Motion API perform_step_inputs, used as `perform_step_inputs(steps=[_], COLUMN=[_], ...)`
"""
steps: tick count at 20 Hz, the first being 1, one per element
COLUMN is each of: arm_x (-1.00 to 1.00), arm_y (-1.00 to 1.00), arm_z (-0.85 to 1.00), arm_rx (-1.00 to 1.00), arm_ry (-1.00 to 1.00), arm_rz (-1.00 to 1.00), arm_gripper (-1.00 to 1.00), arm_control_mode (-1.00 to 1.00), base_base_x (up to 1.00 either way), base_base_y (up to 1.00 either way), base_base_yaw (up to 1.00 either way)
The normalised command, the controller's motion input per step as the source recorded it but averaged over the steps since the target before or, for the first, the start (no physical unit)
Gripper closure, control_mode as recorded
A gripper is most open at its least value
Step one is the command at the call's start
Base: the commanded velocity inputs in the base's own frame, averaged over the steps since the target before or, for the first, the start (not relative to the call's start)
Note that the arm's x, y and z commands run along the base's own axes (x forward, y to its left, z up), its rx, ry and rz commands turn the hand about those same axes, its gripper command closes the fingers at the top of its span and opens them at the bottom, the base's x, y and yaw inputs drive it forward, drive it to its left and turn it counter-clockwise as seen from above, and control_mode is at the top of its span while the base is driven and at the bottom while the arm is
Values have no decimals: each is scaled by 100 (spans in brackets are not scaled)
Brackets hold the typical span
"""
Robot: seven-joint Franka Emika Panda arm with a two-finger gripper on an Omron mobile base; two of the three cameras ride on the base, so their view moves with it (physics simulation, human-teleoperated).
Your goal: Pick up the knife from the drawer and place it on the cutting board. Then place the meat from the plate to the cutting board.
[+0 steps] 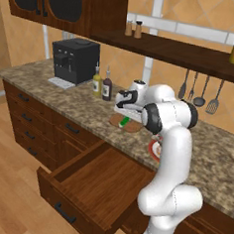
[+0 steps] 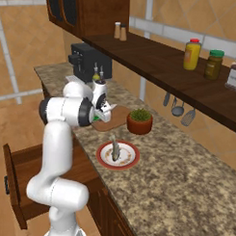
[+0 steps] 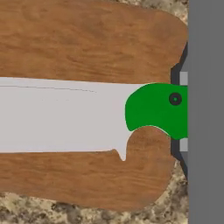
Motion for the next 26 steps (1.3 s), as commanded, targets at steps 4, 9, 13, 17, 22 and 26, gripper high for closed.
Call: perform_step_inputs(steps=[4, 9, 13, 17, 22, 26], arm_x=[50, 37, 19, -40, -99, -100], arm_y=[-9, 0, 0, -1, -25, -11], arm_z=[-43, -38, -34, 6, 34, 21], arm_rx=[0, 0, 0, 0, 0, 0], arm_ry=[0, 0, 0, -11, -29, -21], arm_rz=[0, 0, 0, 0, 0, 0], arm_gripper=[100, -100, -100, -100, -100, -100], arm_control_mode=[-100, -100, -100, -100, -100, -100], base_base_x=[0, 0, 0, 0, 0, 0], base_base_y=[0, 0, 0, 0, 0, 0], base_base_yaw=[0, 0, 0, 0, 0, 0])
